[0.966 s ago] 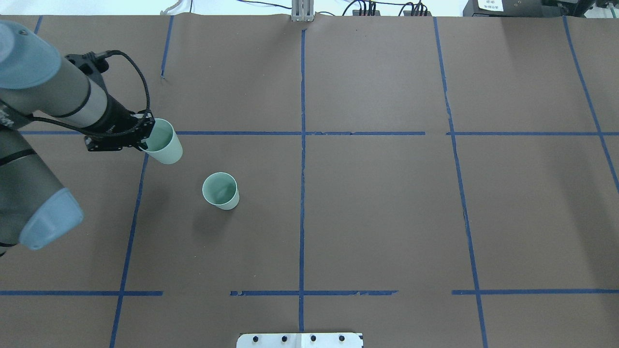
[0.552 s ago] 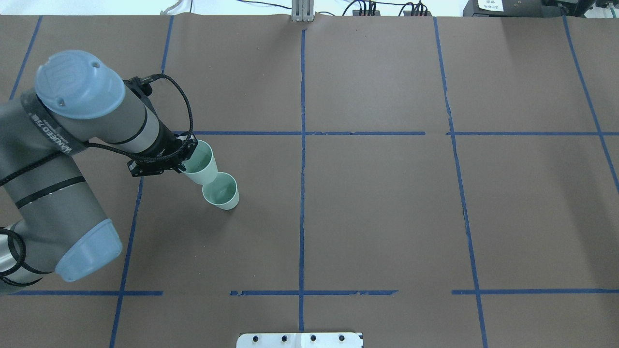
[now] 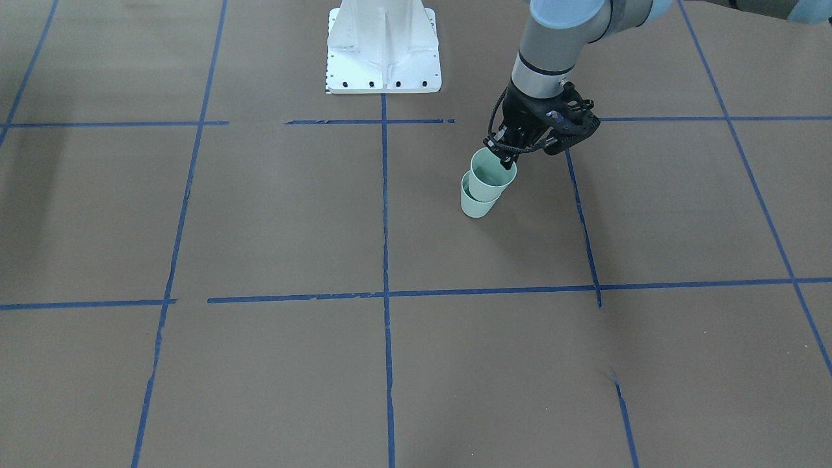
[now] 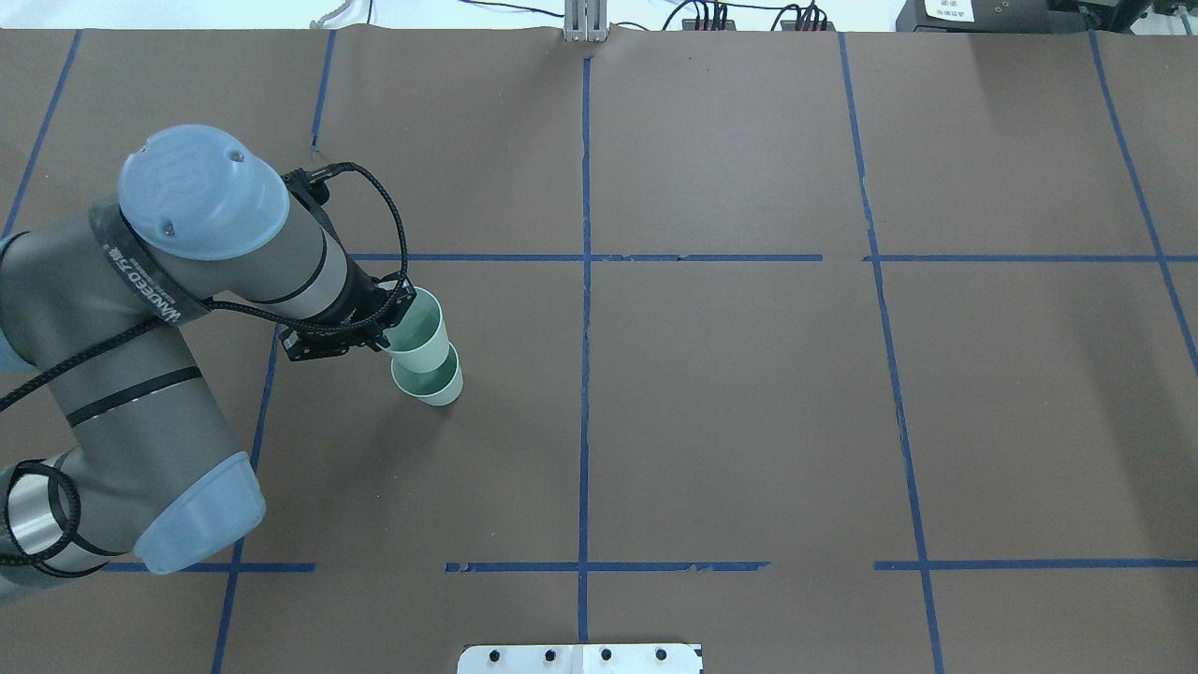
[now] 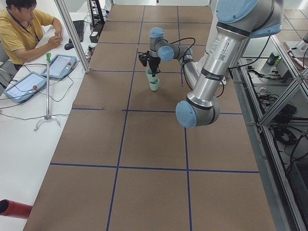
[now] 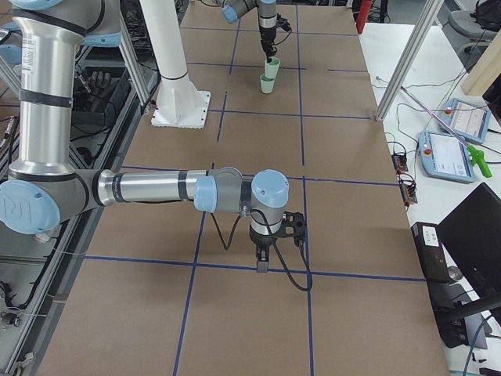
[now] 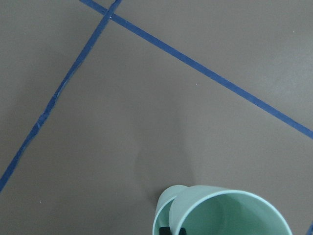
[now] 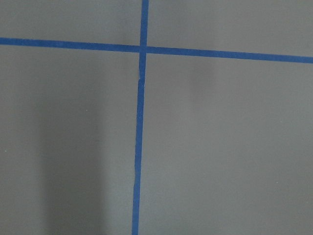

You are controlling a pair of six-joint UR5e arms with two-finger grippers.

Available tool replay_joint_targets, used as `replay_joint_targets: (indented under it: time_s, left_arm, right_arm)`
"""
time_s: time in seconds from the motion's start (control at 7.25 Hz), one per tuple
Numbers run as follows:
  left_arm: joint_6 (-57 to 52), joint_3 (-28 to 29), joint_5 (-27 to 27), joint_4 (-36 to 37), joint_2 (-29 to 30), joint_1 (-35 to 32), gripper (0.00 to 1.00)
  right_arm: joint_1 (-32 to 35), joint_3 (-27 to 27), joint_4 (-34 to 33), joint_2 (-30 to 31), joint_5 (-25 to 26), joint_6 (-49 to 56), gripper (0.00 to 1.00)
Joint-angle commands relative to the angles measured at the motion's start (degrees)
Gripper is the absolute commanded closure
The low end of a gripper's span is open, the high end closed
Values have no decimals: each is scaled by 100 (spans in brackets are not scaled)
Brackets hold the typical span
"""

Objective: Stack cups

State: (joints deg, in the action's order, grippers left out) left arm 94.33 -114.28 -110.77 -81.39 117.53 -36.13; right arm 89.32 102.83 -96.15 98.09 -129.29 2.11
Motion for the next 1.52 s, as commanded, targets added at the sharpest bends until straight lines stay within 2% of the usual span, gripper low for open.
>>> replay_joint_targets:
  time_s: [0.0, 0.14, 0.28, 0.55, 0.83, 0.97, 1.38]
  left_arm:
    - [59, 46, 11, 1, -11, 45, 100]
    - [59, 47, 11, 1, -19, 88, 87]
    - [76, 64, 20, 1, -37, 158, 1]
    - [418, 3, -15, -25, -28, 159, 0]
    - [-226, -225, -59, -34, -150, -7, 0]
    - [-1032, -356, -76, -60, -482, -287, 0]
    - [-4665, -375, -1120, -113, -1764, -1936, 0]
  right_arm:
    - [7, 0, 0, 0, 0, 0, 0]
    - [7, 0, 0, 0, 0, 0, 0]
    - [7, 0, 0, 9, 0, 0, 0]
    - [-2, 0, 0, 0, 0, 0, 0]
    - [-2, 0, 0, 0, 0, 0, 0]
    - [-2, 0, 0, 0, 0, 0, 0]
    - [7, 0, 0, 0, 0, 0, 0]
